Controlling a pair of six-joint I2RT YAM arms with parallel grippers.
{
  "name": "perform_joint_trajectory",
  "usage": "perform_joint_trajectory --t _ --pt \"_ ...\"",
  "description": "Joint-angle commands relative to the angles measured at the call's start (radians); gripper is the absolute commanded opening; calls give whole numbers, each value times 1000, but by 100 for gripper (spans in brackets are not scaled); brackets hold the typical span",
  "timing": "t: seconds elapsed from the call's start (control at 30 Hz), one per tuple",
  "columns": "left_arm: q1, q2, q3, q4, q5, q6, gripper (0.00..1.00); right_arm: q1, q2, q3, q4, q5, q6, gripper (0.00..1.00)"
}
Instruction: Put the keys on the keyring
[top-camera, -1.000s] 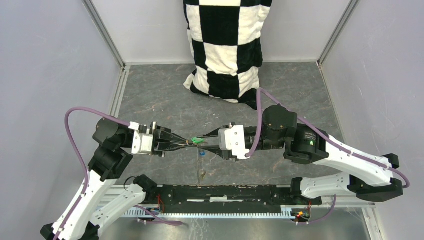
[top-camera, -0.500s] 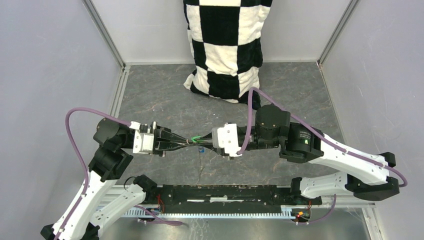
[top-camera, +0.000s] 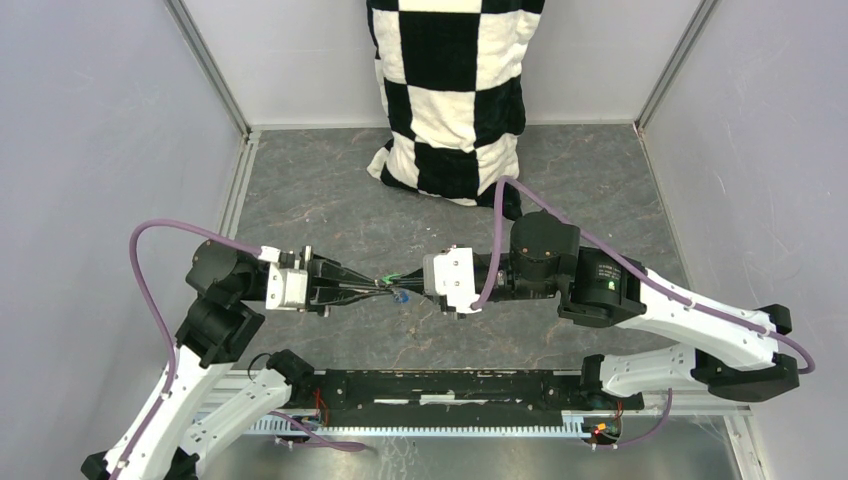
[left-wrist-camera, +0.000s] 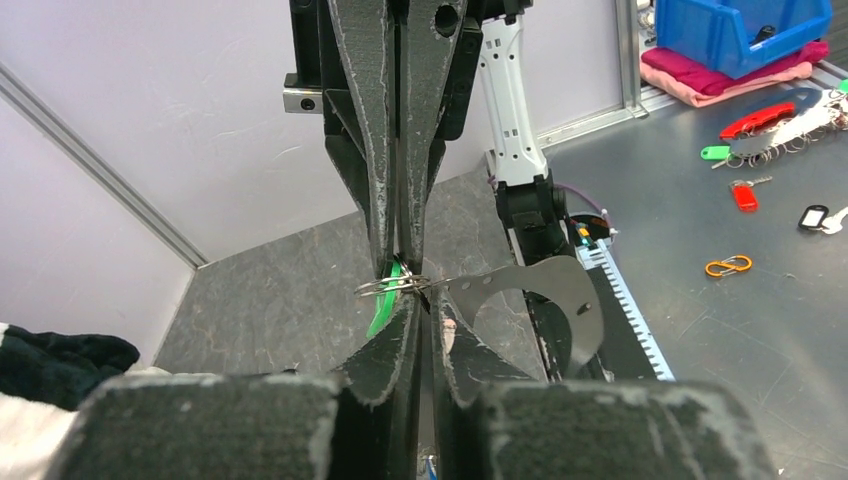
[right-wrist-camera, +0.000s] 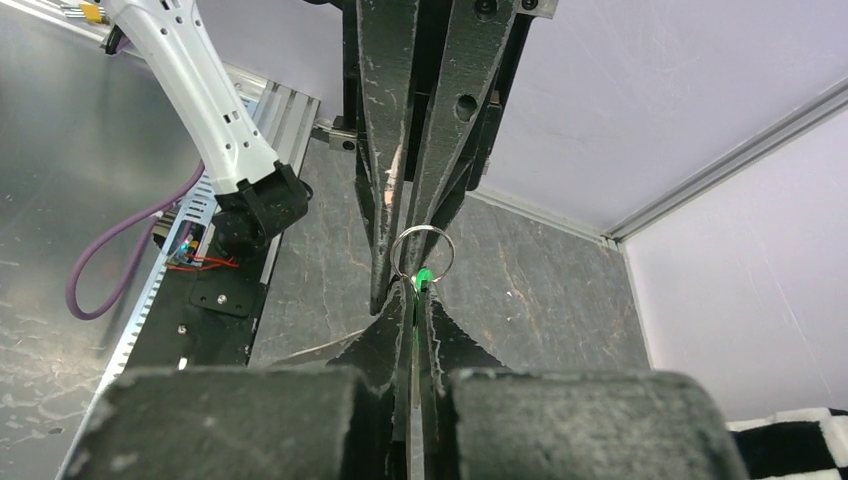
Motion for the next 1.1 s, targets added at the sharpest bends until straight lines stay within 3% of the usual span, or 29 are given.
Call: perform_joint_trajectory --t 0.0,0.07,0.23,0.4,0.57,0.73,0.87,1.07 --pt "-2 -21 10 -21 -15 37 15 -3 -34 -19 49 30 34 0" --pt "-2 -25 12 -59 -18 58 23 -5 -37 -20 46 32 45 0" --pt "-2 -45 40 -200 -59 204 31 -8 -42 -26 22 10 74 0" --pt "-2 -60 74 -319 -139 341 29 -10 -41 -25 -29 -45 70 0" --pt "-2 -72 65 -321 -247 419 27 -11 -41 -33 -49 -131 70 0" --pt "-2 -48 66 -337 -74 395 36 -11 -38 -46 -11 -180 77 0" --pt "-2 -2 118 -476 61 478 39 -13 -33 -53 3 -185 76 0" --pt "-2 4 130 -466 81 520 37 -18 -8 -48 -8 -215 73 0"
